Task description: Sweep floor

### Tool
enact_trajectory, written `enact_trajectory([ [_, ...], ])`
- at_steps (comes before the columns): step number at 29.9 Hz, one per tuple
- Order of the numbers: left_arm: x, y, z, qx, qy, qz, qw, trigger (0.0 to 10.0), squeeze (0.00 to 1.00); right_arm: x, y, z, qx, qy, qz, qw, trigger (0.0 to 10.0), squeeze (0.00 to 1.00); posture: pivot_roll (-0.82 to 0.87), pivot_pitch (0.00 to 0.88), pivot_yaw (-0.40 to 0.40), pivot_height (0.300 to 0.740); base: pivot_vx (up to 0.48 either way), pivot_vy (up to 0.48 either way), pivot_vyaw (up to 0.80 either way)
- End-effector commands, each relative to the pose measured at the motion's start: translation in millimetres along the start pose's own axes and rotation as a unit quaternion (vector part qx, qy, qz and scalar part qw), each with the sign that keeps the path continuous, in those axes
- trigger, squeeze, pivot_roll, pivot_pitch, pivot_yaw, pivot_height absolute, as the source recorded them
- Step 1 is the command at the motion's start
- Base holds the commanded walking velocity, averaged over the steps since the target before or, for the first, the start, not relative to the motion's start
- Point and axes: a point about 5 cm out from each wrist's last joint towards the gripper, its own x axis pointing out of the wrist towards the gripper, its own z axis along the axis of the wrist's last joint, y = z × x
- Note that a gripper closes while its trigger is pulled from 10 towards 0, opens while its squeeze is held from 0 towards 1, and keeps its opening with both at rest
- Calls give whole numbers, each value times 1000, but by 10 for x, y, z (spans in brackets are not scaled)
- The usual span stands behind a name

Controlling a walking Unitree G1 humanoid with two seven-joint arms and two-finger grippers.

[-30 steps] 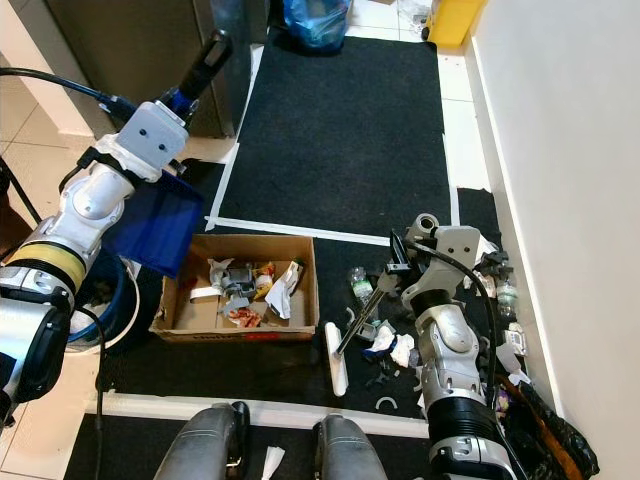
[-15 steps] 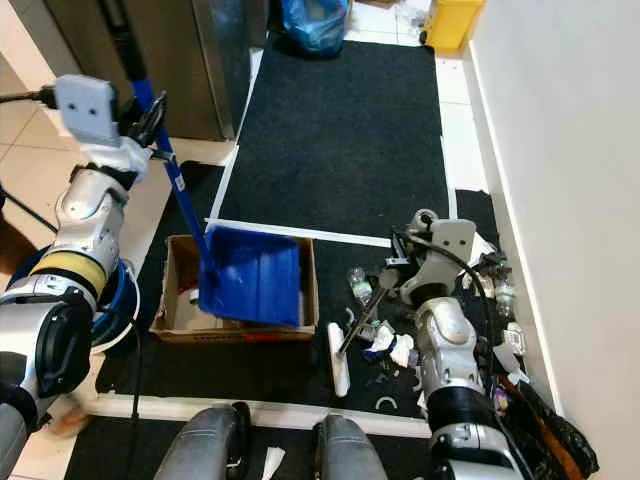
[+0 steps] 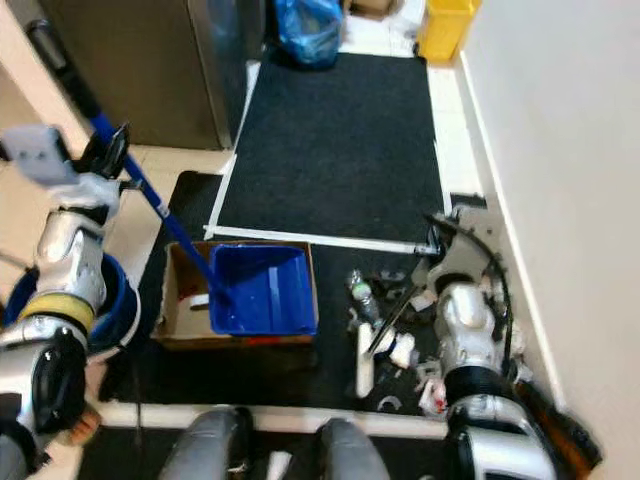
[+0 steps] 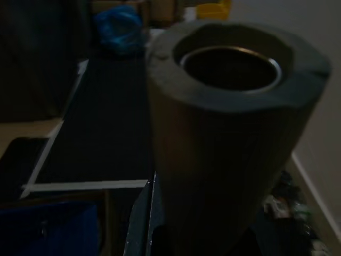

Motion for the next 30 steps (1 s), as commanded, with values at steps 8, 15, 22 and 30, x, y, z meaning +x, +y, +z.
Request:
enact_trajectory([
  [8, -92, -209, -60, -27, -16, -48, 998, 10000, 0, 25, -119, -18, -21, 15, -25, 999, 10000, 0, 98, 56, 6, 740, 0, 0, -800],
  [15, -107, -318, -76, -28, -10, -74, 997, 10000, 0, 54, -136, 13, -22, 11, -31, 999, 10000, 0, 104, 49, 7, 740, 0, 0, -800],
  [22, -141, -444, -169, -29, 15, -103, 994, 10000, 0, 68, -213, 60, -15, 5, -35, 999, 10000, 0, 93, 41, 11, 740, 0, 0, -800],
  [30, -229, -617, -305, -40, 46, -141, 988, 10000, 0, 132, -287, 264, 11, -31, -23, 999, 10000, 0, 86, 29, 14, 740, 0, 0, -800],
])
